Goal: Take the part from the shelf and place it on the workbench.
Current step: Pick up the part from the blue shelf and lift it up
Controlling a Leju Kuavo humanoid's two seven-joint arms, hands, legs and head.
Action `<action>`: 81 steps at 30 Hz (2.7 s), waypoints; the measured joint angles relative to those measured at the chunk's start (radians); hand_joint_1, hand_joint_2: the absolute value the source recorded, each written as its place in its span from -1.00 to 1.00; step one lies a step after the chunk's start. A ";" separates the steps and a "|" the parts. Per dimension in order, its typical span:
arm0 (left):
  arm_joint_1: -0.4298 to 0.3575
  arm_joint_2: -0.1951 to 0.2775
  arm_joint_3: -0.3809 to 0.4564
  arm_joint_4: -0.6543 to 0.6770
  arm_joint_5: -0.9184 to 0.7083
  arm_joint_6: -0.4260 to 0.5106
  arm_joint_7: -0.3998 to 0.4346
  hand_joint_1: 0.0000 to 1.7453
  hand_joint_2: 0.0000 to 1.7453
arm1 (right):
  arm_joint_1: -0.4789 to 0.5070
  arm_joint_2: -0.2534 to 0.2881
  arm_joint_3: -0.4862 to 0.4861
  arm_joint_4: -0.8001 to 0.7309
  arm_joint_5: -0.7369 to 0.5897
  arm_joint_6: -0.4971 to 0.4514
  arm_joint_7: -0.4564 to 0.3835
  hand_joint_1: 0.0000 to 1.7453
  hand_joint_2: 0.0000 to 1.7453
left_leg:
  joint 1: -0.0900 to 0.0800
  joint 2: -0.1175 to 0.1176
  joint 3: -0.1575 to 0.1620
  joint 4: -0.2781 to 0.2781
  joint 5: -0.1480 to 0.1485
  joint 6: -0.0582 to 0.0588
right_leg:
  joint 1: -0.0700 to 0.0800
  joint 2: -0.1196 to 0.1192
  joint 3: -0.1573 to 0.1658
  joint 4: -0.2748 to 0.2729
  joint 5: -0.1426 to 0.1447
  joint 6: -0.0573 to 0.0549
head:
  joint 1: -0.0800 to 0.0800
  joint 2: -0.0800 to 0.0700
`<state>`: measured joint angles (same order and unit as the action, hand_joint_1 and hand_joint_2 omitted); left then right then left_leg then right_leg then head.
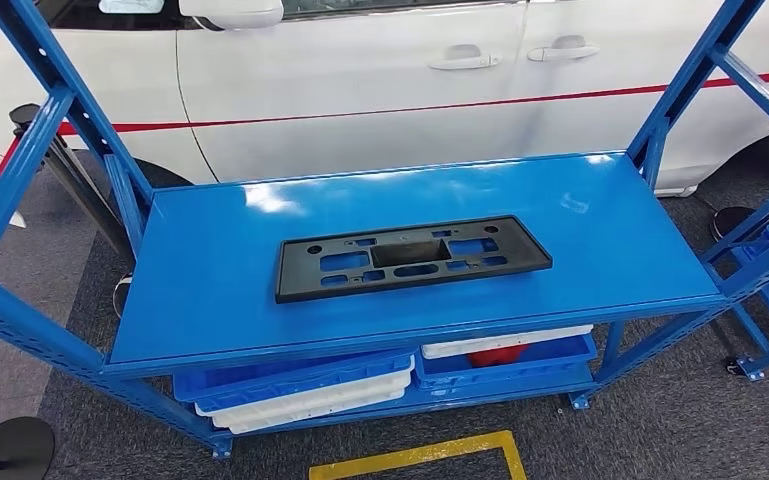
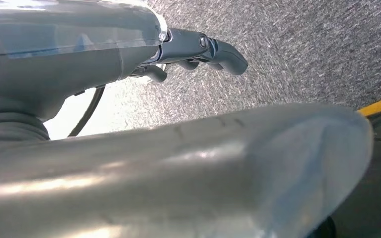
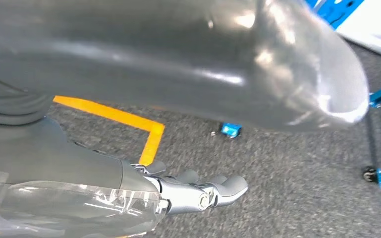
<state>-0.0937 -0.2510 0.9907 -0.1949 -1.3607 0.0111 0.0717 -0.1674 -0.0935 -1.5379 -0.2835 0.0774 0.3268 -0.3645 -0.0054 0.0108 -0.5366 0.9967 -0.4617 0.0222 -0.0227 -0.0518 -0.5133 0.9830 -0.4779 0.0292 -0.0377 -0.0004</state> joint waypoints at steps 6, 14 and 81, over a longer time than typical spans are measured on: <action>0.000 -0.001 0.000 0.000 -0.001 -0.001 0.000 -1.00 -1.00 | -0.007 -0.005 0.000 -0.029 -0.093 0.160 0.021 -1.00 -1.00 | 0.000 0.000 0.000 0.000 0.000 0.000 | 0.000 0.000 0.000 0.000 0.000 0.000 | 0.000 0.000; -0.001 -0.011 0.001 0.000 -0.003 -0.001 0.000 -1.00 -1.00 | -0.010 0.046 0.132 -0.253 -0.469 0.289 0.156 -1.00 -1.00 | 0.000 0.000 -0.001 0.000 0.000 0.000 | 0.000 0.000 -0.001 0.000 0.000 0.000 | 0.000 0.000; -0.003 -0.022 0.038 0.000 -0.032 -0.001 -0.021 -1.00 -1.00 | -0.002 0.155 1.291 -1.143 -0.072 -0.186 -0.107 -1.00 -0.50 | 0.000 0.001 -0.005 0.000 0.004 -0.001 | 0.000 0.001 -0.007 0.005 0.001 0.000 | 0.000 0.000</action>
<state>-0.0971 -0.2731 1.0283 -0.1949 -1.3930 0.0103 0.0511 -0.1693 0.0611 -0.2468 -1.4264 0.0049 0.1413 -0.4710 -0.0056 0.0119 -0.5414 0.9969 -0.4575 0.0212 -0.0228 -0.0506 -0.5199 0.9880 -0.4768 0.0290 -0.0378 -0.0004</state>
